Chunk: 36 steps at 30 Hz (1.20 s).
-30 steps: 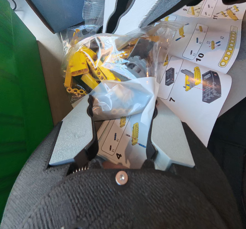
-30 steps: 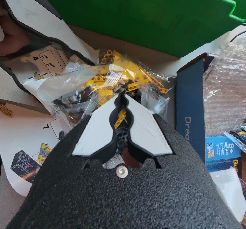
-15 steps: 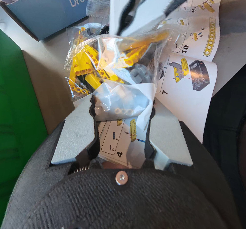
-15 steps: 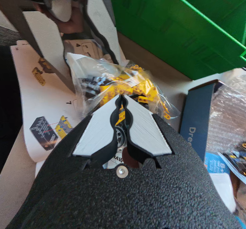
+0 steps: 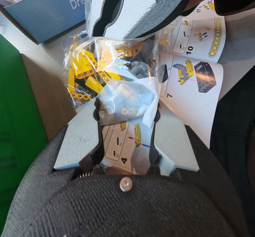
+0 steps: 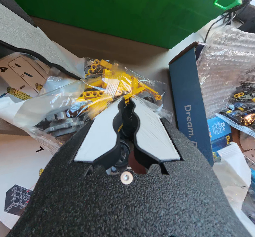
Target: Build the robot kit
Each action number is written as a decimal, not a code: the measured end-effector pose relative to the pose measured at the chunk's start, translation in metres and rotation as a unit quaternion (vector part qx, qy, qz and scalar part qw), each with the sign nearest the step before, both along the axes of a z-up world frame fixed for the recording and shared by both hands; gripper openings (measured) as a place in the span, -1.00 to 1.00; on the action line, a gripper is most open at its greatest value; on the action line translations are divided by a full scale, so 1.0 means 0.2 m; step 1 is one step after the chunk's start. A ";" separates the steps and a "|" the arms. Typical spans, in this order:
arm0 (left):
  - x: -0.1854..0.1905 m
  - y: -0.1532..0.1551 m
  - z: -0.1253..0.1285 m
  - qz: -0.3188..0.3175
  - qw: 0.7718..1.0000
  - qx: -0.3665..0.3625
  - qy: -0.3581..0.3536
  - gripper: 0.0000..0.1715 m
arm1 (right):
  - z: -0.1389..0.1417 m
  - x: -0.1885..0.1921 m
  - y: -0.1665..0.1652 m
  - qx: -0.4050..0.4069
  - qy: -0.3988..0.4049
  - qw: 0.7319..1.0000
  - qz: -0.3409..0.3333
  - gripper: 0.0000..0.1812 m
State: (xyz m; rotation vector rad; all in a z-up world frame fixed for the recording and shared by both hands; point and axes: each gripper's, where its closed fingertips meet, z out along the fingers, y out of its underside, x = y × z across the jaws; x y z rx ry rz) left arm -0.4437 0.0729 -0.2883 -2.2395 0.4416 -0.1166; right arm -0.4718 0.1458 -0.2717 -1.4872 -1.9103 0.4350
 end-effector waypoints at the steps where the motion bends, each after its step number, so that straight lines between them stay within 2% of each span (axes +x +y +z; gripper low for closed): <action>1: 0.00 0.00 0.00 0.001 1.000 0.000 0.001 -0.08 | 0.00 0.00 0.00 -0.006 0.001 1.000 -0.005 -0.92; 7: 0.02 0.01 0.00 0.001 1.000 0.000 0.006 -0.10 | 0.00 0.02 0.03 -0.016 0.005 0.999 -0.038 -0.83; 13: 0.04 0.02 0.00 0.001 1.000 0.002 0.010 -0.11 | 0.00 0.00 0.00 -0.119 0.007 0.992 -0.043 -0.75; 17: 0.04 0.02 0.00 0.000 1.000 0.003 0.011 -0.12 | 0.00 -0.02 0.03 -0.077 0.003 0.995 -0.059 -0.76; 19: 0.04 0.02 0.01 -0.001 1.000 0.004 0.012 -0.12 | 0.00 -0.04 0.03 -0.081 0.001 0.994 -0.067 -0.77; 22: 0.05 0.01 0.01 -0.005 1.000 0.006 0.015 -0.17 | -0.02 -0.05 0.02 -0.151 -0.005 0.985 -0.085 -0.83; 25: 0.05 0.01 0.01 -0.007 1.000 0.007 0.012 -0.17 | -0.03 -0.06 0.02 -0.182 -0.003 0.980 -0.077 -0.82; 32: 0.05 0.01 0.00 -0.004 1.000 0.006 0.006 -0.17 | -0.04 -0.09 0.04 -0.136 -0.003 0.989 -0.063 -0.90; 36: 0.05 0.01 0.00 0.000 1.000 0.001 -0.007 -0.18 | 0.01 -0.07 0.07 -0.105 0.015 0.993 -0.052 -1.00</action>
